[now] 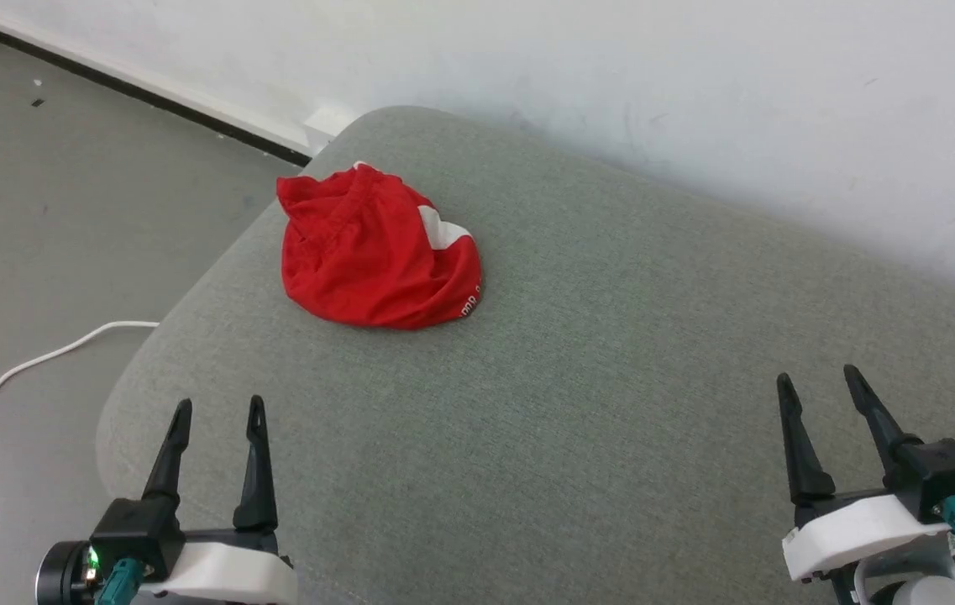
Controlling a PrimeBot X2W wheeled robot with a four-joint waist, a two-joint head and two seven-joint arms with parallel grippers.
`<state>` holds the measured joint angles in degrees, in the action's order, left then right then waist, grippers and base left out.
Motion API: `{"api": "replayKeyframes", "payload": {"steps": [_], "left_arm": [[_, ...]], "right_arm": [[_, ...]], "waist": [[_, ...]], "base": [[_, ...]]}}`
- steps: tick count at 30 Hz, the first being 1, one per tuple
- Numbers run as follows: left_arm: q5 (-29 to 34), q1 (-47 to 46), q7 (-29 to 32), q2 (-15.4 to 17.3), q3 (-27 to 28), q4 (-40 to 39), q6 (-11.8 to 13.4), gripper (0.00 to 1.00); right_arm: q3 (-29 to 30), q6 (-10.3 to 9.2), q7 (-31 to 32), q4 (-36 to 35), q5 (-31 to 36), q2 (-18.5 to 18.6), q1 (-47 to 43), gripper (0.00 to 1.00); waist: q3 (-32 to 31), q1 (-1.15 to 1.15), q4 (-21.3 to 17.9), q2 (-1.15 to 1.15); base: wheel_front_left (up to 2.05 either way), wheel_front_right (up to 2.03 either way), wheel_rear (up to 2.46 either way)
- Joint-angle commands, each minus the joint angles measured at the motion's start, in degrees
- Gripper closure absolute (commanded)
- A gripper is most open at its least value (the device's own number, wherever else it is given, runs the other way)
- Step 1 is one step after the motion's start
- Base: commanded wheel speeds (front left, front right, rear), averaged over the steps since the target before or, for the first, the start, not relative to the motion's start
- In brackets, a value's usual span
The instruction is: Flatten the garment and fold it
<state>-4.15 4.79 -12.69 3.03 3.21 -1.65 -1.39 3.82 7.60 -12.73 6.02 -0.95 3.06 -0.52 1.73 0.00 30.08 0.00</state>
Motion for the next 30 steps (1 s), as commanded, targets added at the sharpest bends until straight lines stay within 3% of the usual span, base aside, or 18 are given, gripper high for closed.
{"api": "replayKeyframes", "payload": {"steps": [1, 15, 25, 30], "left_arm": [[-0.58, 0.96, -0.56, -0.13, 0.28, -0.36, 0.25, 0.00], [-1.11, 1.74, -2.24, -0.15, 0.47, -0.74, 0.20, 0.00], [-1.18, 1.57, -2.30, -0.15, 0.46, -0.72, 0.06, 0.00], [-5.86, 0.14, -2.30, -0.15, -0.44, -0.47, -0.72, 0.00]], "right_arm": [[0.36, -0.10, -0.53, 0.15, 0.48, -0.16, 0.50, 0.00], [1.48, -0.11, -2.20, 0.42, 0.21, -0.18, 0.58, 0.00], [1.69, -0.11, -2.27, 0.41, 0.23, -0.18, 0.25, 0.00], [1.87, -0.11, -2.27, 0.05, 0.37, -0.18, 0.20, 0.00]], "waist": [[0.07, 0.00, 0.48, 0.00], [0.31, 0.00, 3.90, 0.00], [-0.08, 0.00, 3.35, 0.00], [0.13, 0.00, 3.20, 0.00]], "base": [[0.00, 0.00, 0.00], [0.00, 0.00, 0.00], [0.00, 0.00, 0.00], [0.00, 0.00, 0.00]]}}
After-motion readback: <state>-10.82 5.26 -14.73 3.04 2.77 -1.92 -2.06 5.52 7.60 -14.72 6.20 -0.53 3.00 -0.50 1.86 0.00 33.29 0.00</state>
